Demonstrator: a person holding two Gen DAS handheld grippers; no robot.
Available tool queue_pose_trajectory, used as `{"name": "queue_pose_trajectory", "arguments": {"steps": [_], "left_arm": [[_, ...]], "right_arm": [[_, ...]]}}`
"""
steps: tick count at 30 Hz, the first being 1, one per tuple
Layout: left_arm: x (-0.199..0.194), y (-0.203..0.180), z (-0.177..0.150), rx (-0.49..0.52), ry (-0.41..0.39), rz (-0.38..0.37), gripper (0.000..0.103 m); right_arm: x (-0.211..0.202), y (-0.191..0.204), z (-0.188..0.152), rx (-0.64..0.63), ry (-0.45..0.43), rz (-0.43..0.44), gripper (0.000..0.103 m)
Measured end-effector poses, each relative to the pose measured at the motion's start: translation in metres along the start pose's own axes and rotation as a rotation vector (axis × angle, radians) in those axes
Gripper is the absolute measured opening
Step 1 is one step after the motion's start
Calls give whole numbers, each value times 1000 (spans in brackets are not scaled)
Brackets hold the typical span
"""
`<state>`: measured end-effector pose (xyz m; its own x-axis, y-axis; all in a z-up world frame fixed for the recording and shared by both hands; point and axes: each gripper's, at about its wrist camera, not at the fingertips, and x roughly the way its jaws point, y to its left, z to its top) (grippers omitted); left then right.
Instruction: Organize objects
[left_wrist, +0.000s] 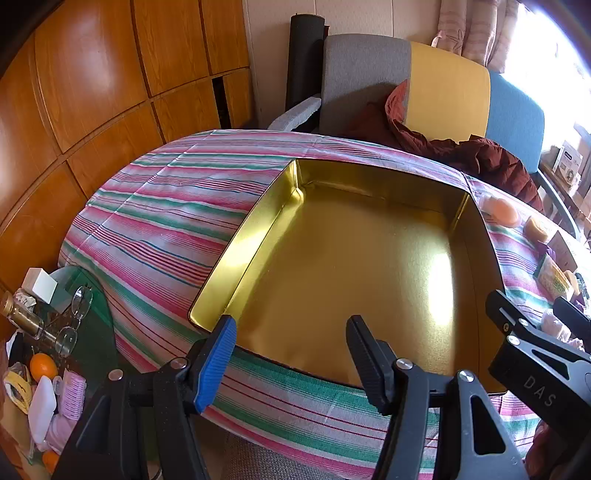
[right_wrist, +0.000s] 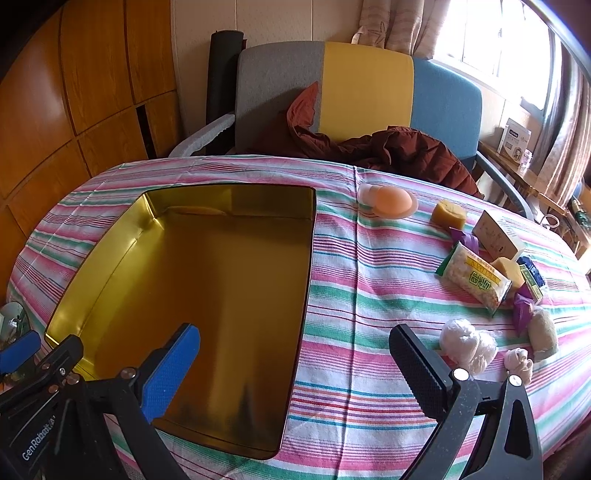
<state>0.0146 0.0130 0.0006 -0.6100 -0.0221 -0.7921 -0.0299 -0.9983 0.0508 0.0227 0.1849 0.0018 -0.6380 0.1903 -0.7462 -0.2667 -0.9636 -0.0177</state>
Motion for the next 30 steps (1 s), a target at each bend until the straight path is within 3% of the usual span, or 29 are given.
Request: {"name": "queue_pose_trajectory", "arguments": {"steps": [30], "left_arm": [[3,-9,-5,16,24,-22,63]], "right_arm": [[-7,-17,0,18,-24,-23,103]]}}
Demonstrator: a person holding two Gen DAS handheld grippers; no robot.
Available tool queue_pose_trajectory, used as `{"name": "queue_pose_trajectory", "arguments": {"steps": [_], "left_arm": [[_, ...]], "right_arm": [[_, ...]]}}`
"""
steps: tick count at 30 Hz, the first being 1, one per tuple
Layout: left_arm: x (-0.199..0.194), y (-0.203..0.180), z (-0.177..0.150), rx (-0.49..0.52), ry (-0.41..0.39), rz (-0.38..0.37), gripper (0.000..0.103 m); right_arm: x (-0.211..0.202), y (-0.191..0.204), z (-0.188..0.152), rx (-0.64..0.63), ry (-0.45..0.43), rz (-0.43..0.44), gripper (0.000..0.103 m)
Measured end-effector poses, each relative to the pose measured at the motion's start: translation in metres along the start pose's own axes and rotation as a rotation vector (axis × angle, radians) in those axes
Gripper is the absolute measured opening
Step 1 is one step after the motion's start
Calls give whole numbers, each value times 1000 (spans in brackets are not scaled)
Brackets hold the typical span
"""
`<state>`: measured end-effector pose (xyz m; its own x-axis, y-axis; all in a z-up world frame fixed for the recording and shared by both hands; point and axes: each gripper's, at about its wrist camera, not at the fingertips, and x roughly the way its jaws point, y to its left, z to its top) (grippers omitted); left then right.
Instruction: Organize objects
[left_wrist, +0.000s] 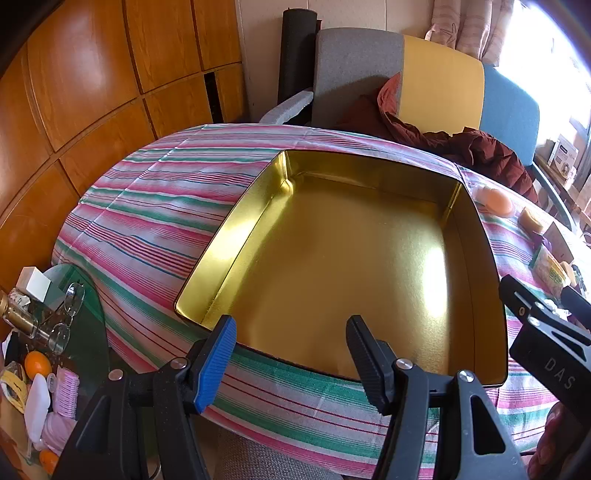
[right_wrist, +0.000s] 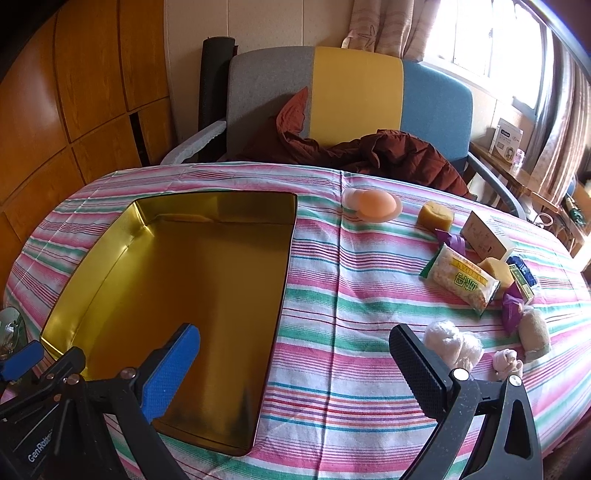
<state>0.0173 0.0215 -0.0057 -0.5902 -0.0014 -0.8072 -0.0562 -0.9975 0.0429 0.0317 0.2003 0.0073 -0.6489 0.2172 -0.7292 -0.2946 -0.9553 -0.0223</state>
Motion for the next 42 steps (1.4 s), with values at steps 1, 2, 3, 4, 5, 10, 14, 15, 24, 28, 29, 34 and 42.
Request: {"name": "queue_pose_trajectory", "arguments": {"steps": [1,2,3,4,5,10,14,15,24,28,29,34,42], "left_arm": [[0,0,0,-1,1,-2,63],[0,0,0,-1,3,-3,63],[1,0,0,-1,5,-5,63],[1,0,-1,-2,9,-9,63],[2,-1,-1,-3,10,-11,63],[2,-3,-2,7,13,-9,63],[2,-4,-3,11,11,-12,63],[1,-5,-3,12,11,-14,63],[2,-20,-9,55,26,-42,63],[0,-27,-13,79,27,-61,63],[-1,-29,-15,87,29,-78,63],[-7,-44,-24,136,29,-225,63],[-34,-80,-37,257,-2,-436,63]], "right_arm": [[0,-1,0,0,-2,-2,103],[0,-1,0,0,-4,-3,103],[-1,-2,0,0,-6,-4,103],[-2,-3,0,0,-8,-5,103],[-2,-4,0,1,-9,-10,103],[-1,-12,-1,15,-5,-23,103],[-1,-19,-3,21,-5,-35,103],[-2,-22,-3,21,-8,-38,103],[-1,-64,-12,80,6,-99,103],[-4,-84,-17,116,-7,-107,103],[-6,-88,-19,124,-17,-109,103],[-10,-127,-33,187,-34,-116,103],[-11,-210,-61,343,-57,-191,103]]}}
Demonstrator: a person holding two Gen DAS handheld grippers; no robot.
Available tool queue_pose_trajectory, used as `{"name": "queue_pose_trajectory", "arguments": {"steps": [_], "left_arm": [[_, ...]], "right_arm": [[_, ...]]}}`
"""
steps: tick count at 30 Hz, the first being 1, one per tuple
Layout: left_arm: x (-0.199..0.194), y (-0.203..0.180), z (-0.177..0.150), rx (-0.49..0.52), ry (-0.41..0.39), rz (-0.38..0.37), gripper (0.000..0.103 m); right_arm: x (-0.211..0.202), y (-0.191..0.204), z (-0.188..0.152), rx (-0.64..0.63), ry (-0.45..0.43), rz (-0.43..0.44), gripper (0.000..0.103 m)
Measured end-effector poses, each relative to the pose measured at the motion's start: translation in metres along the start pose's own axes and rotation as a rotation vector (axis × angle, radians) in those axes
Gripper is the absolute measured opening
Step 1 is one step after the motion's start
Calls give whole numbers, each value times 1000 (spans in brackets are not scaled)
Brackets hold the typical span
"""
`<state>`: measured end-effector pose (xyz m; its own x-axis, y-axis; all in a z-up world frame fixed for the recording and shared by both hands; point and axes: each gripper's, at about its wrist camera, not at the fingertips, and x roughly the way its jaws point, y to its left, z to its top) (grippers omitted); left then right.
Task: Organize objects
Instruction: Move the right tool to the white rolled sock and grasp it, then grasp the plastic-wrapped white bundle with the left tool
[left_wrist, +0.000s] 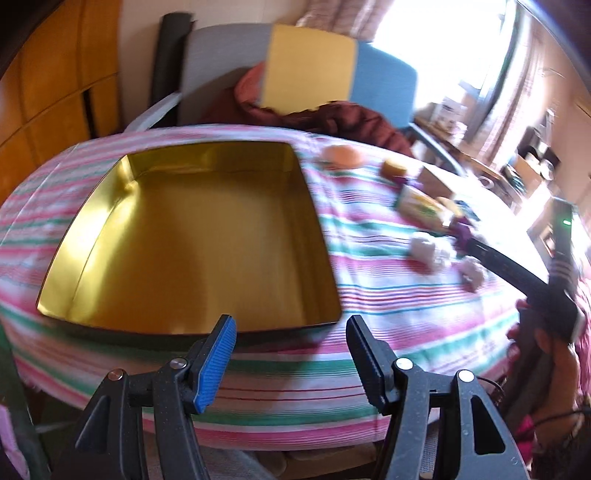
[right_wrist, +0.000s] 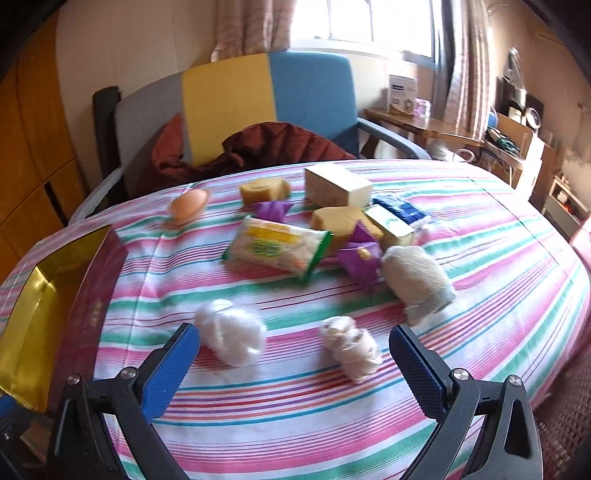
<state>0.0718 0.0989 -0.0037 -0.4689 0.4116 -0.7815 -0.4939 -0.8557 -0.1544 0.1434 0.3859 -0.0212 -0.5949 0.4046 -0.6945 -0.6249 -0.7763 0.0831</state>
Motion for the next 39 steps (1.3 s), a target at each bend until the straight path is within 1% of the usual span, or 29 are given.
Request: {"name": "queue_pose_trajectory", "arguments": {"steps": [3,5,8,10,11,14,15,17,18,19,20,21,22,26,29,30,32,33,35,37,39], "left_arm": [[0,-16,2,54,-7,6,63],[1,-25,3,82,-8,-10,63],[1,-40,5,128,-7,-15,63],[4,-48,6,158,-1,-17,63],[5,-50,6,164,2,-30,63],[7,-55,10,156,22,-111,63],[9,-56,12,155,27,-125,63],[13,-60,16,150,41,-158,63],[15,-62,18,147,50,-169,63],[19,-64,20,146,58,-175,63],[23,-67,22,146,67,-181,63],[27,-69,24,146,74,-184,63],[32,-73,26,152,83,-186,63],[56,-92,35,193,116,-189,64],[79,-107,43,203,148,-224,64],[87,-115,48,213,147,-253,65],[97,-124,55,221,133,-281,70],[100,-127,58,218,128,-284,71],[113,-132,67,198,109,-294,78],[122,-136,74,194,73,-312,83],[127,-143,77,221,41,-308,83]], "right_arm": [[16,-23,-3,8,20,-17,103],[24,-28,-7,-6,35,-21,103],[33,-32,-14,-12,27,-11,103],[41,-33,-16,-13,30,-9,99],[44,-34,-17,-14,27,-3,96],[53,-31,-19,-43,23,-3,85],[55,-31,-20,-53,24,-3,78],[55,-32,-21,-63,2,-6,70],[55,-33,-21,-60,-5,6,59],[55,-33,-21,-59,-10,11,51],[54,-33,-21,-61,-17,15,47],[53,-32,-23,-67,-25,23,37],[53,-31,-24,-73,-32,33,33],[51,-33,-28,-68,-53,72,31],[52,-35,-29,-56,-54,90,31],[52,-36,-29,-54,-53,94,31],[52,-36,-29,-54,-55,95,31],[52,-35,-29,-56,-57,93,31],[52,-36,-30,-58,-60,92,31],[52,-35,-31,-57,-63,93,31],[52,-36,-31,-54,-65,95,31]]}}
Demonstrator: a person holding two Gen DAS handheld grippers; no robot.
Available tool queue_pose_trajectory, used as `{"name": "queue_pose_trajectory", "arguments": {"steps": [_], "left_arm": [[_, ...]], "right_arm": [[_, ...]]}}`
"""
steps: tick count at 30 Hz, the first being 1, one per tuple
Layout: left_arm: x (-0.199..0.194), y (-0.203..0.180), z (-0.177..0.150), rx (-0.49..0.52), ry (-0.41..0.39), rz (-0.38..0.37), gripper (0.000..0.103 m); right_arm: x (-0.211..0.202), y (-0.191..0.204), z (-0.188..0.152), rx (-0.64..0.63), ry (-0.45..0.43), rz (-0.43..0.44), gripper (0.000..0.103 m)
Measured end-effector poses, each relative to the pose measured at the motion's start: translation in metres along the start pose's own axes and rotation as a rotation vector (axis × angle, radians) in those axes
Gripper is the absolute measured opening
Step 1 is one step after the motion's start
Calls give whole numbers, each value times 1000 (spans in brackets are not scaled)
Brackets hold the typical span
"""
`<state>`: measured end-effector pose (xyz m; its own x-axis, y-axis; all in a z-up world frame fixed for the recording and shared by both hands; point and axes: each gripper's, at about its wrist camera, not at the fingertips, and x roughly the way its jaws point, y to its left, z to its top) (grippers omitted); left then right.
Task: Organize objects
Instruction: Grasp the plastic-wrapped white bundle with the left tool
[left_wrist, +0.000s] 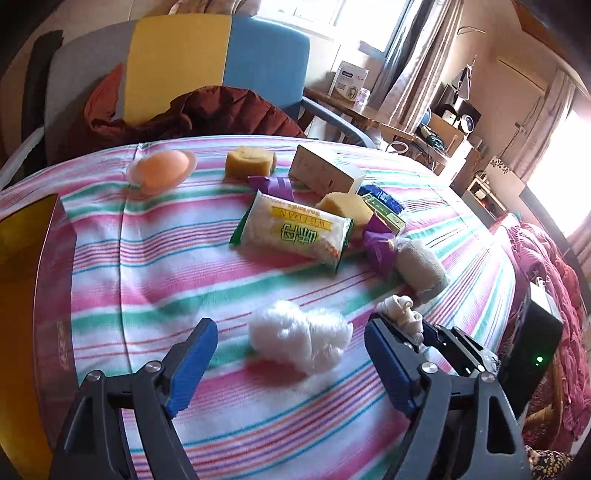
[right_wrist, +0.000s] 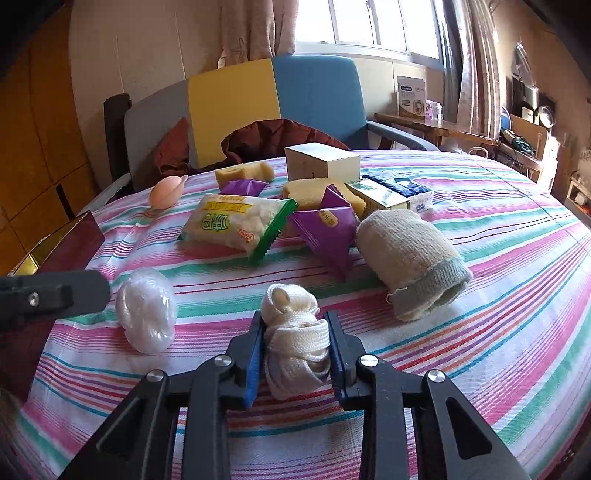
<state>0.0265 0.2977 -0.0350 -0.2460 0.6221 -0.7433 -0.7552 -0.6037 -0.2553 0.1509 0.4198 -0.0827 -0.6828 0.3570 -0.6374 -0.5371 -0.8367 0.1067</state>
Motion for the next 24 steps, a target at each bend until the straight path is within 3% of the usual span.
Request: {"name": "queue_pose_trajectory", "arguments": {"steps": [8,10,14,24], "left_arm": [[32,-6,-4,78,18,-13,82],[40,-6,-9,102,39,-4,73],[35,-6,-18,152,-18,15,69],[23,0,-29,107,-47,22,65]], "right_arm": [[0,0,0,2,-4,1,31],[0,0,-1,1,-5,0,31],[0,0,-1,-1,-6,-3,31],[0,3,-1,-15,-7,-17,31]]}}
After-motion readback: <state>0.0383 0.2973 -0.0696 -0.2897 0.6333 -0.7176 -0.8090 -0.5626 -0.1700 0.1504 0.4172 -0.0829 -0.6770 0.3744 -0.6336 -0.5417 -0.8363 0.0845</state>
